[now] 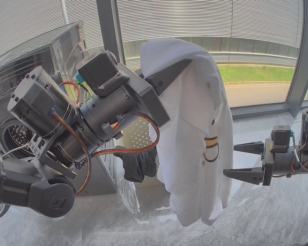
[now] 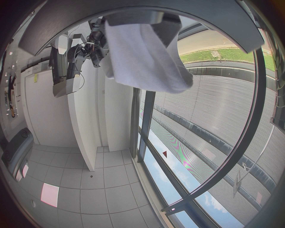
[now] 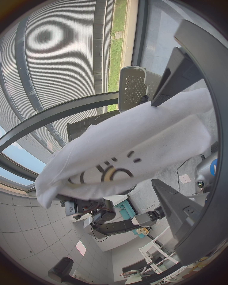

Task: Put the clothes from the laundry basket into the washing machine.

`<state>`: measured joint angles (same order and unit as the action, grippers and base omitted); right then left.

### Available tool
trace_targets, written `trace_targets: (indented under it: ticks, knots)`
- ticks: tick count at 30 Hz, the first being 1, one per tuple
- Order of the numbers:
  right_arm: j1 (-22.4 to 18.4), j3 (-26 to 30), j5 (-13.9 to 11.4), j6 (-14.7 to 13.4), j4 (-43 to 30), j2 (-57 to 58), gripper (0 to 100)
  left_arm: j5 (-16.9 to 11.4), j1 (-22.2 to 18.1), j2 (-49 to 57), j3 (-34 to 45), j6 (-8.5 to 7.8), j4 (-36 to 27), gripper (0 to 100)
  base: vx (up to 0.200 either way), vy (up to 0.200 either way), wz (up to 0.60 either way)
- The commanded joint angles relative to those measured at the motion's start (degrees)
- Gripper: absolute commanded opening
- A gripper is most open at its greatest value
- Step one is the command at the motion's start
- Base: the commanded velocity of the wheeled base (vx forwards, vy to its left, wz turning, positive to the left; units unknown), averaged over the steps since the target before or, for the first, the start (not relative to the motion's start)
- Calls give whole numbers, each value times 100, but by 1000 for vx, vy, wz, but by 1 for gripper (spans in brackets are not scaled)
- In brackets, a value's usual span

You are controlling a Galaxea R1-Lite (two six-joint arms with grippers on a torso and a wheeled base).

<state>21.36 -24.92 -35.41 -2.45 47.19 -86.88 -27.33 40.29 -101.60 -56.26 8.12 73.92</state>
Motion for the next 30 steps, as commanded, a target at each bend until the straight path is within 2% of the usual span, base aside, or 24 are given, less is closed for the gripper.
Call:
trace_targets:
  ticks: [1, 5, 12, 21, 30]
  knots:
    - [44, -426, -27, -10, 168, -602, 100, 26, 58, -1, 1, 5, -1, 0, 0, 0, 0]
    - [220, -699, -89, -1, 203, -822, 100, 44, 128, 8, -8, 5, -62, 0, 0, 0, 0]
    - [642, -989, -352, -1, 291, -997, 100, 44, 181, -9, -61, -3, -124, 0, 0, 0, 0]
    - [1107, -1613, -352, -19, 317, -1507, 100, 44, 260, -36, -368, -3, -396, 0, 0, 0, 0]
    - [1134, -1841, -247, -27, 317, -2078, 100, 105, 374, -115, -667, 5, -546, 0, 0, 0, 0]
